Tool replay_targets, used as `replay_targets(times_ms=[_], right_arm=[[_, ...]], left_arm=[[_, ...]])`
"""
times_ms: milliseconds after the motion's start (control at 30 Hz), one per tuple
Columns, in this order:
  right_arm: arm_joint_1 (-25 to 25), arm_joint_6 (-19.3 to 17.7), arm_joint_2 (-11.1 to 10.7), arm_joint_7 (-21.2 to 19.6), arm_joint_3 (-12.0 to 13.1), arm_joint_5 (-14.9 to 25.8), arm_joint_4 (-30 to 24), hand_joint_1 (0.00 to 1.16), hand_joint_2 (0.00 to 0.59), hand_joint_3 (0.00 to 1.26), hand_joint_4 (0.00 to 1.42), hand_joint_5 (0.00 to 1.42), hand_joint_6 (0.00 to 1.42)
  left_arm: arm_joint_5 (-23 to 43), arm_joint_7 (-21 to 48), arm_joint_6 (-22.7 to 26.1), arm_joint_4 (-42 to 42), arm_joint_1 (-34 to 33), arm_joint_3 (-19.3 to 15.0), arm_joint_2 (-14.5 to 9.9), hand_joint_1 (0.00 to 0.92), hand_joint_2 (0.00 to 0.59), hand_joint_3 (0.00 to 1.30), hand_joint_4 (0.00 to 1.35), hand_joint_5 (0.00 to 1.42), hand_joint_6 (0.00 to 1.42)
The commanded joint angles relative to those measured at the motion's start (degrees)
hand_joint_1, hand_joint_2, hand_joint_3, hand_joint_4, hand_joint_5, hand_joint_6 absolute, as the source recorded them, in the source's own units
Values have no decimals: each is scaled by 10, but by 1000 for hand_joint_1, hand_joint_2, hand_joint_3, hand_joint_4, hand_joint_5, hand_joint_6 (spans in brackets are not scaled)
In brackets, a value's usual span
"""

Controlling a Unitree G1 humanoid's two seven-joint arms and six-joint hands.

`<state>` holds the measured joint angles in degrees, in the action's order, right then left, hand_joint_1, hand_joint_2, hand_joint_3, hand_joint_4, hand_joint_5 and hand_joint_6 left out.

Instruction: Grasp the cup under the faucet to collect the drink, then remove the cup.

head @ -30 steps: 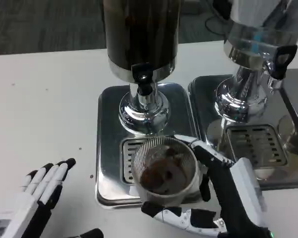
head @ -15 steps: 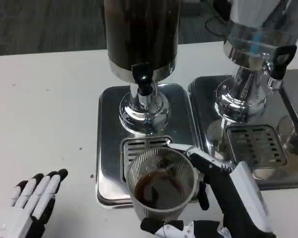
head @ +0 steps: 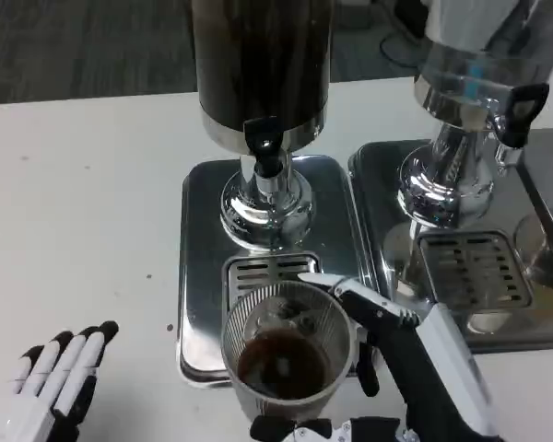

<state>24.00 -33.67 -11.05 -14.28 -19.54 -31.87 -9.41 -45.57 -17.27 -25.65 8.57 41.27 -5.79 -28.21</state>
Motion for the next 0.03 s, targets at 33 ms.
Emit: replay_targets(times_ms=[33], right_arm=[[1, -18, 9, -4, 4, 17, -12, 821, 242, 532, 707, 946, 1319]], left_arm=[[2, 0, 5, -1, -5, 5, 1, 0, 43, 0, 0, 0, 0]])
